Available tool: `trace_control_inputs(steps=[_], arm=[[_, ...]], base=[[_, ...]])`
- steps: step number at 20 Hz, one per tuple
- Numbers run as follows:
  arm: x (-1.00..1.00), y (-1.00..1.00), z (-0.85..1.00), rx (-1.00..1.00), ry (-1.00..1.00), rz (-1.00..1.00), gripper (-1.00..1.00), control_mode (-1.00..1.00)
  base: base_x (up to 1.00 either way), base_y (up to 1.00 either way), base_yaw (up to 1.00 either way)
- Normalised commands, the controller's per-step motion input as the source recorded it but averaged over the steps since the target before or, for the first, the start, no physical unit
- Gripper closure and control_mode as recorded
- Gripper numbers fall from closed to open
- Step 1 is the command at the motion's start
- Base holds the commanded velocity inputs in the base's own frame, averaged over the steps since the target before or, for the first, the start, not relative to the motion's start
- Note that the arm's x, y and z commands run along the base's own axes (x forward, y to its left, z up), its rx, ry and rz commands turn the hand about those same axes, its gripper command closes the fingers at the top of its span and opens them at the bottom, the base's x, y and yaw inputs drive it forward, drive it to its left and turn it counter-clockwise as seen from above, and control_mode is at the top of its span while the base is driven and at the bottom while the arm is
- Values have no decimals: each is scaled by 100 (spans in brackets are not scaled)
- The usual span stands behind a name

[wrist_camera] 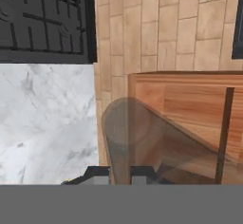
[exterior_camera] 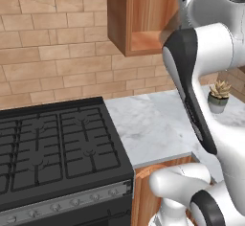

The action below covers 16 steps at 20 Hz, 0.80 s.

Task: There is a bowl on the dining counter. Grab a lemon wedge from the fridge and place it in the bowl. Then get the liquor bottle and glass cup from the cabinet and place them next to the bowl.

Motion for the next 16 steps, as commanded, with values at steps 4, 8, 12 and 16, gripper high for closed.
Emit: trace_control_inputs(steps=[4,8,12,16], arm=[[-12,5,-3,0,5,-6,100,-100],[-1,0,-7,0,4,0,100,-100],[-3,1,-1,2,0,0,100,-100],[-22,10,2,7,0,-1,100,-100]], base=[[0,0,0],[0,0,0],[0,0,0],[0,0,0]])
